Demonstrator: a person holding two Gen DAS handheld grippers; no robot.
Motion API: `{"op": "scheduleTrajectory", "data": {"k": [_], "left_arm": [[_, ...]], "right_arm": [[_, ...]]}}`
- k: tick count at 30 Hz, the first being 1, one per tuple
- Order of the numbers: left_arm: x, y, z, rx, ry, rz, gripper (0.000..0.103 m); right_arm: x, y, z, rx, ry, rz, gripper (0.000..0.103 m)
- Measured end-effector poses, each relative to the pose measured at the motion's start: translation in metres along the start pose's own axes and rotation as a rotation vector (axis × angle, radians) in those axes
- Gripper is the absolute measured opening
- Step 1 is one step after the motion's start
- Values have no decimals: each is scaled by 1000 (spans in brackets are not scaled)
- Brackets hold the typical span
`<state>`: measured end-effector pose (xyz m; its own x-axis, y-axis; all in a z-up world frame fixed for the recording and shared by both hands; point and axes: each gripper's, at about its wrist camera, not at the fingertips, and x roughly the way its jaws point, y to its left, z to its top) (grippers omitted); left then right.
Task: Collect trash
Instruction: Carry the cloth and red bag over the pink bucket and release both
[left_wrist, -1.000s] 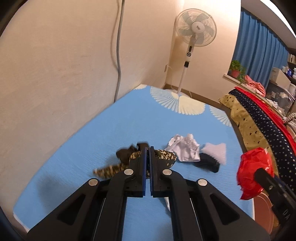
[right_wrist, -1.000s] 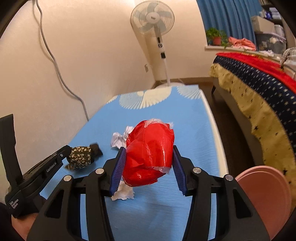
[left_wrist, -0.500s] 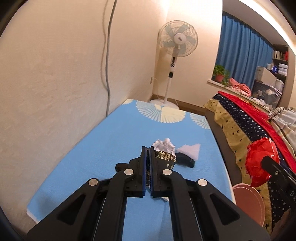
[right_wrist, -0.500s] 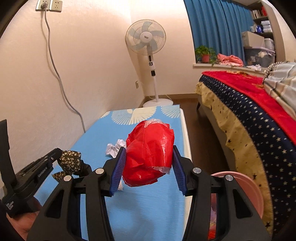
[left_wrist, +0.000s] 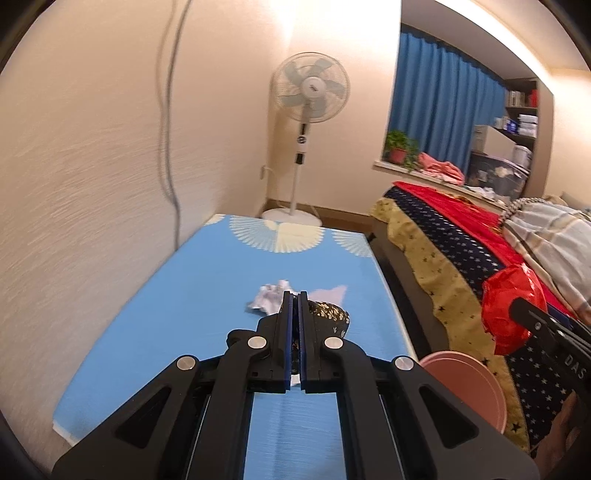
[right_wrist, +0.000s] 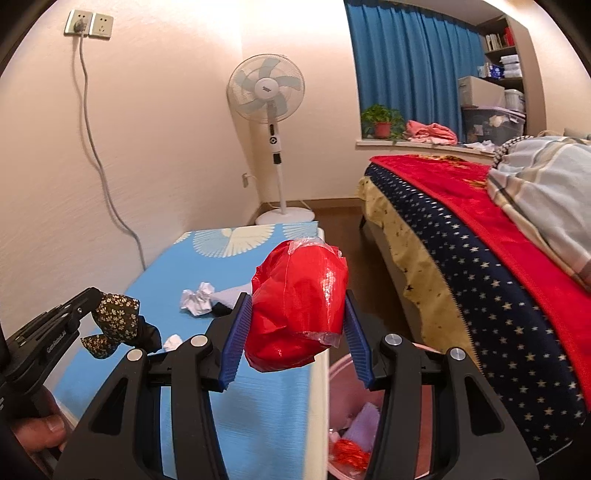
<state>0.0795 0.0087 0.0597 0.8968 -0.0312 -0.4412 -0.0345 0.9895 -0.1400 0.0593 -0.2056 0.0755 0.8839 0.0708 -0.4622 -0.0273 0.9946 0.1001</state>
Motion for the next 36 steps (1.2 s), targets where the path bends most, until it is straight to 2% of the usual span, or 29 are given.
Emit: {"op": "scheduleTrajectory", "data": {"k": [15,25,31,36], "left_arm": [[2,-87,-10,120,36,-268,2],[19,-150,-30,196,106,-457,2],[39,-174,-48,217,174,-518,2],[55,-183,-61,219,230,-533,2]], "right_arm": [[-32,-66,14,20,-3,-138,50],[-26,-103,10,71,37,-205,49],[-12,-120,5,111,80,-229,50],[-2,-124,2,130,99,-232,50]]}}
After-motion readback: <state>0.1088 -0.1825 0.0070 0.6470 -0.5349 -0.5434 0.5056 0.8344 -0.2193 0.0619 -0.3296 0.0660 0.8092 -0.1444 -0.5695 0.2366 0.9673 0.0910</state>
